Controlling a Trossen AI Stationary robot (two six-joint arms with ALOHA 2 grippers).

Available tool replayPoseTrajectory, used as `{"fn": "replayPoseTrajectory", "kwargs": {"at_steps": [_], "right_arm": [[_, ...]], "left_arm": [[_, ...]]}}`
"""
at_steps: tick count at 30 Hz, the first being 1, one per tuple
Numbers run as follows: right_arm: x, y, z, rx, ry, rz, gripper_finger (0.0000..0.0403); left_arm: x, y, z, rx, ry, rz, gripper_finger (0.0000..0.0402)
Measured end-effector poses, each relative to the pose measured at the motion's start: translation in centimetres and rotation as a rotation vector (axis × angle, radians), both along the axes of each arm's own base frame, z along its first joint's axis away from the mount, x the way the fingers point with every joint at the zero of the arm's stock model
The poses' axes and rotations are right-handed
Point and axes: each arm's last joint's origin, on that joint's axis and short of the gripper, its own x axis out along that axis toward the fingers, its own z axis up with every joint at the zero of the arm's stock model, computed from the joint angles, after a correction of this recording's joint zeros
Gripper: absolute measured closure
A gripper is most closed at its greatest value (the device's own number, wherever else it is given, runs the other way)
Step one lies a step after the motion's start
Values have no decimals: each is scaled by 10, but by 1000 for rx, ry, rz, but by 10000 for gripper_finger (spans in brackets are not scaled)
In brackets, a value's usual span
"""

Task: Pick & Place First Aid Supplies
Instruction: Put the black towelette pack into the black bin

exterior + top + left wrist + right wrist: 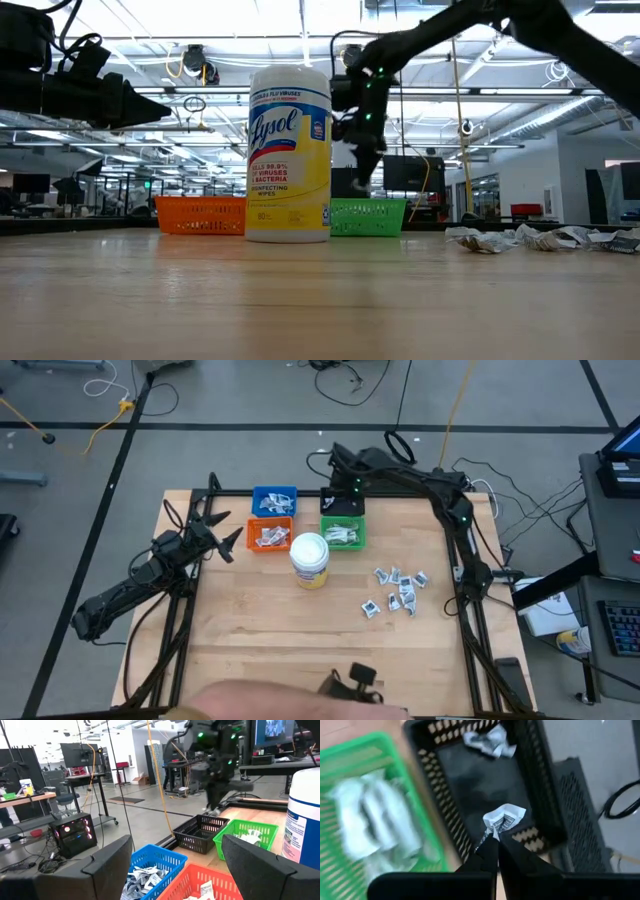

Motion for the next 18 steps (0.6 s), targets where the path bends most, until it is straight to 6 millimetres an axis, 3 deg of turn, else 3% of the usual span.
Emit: {"fn": "replayPoseTrajectory", "kwargs": {"at_steps": [10, 18], "right_arm": [[22, -20, -36, -67, -41, 93, 403], [23, -21, -35, -89, -45, 141, 378]], "left_arm": [[0, 0, 0, 0, 0, 1, 92], [0, 0, 0, 1, 0, 2, 91]]}}
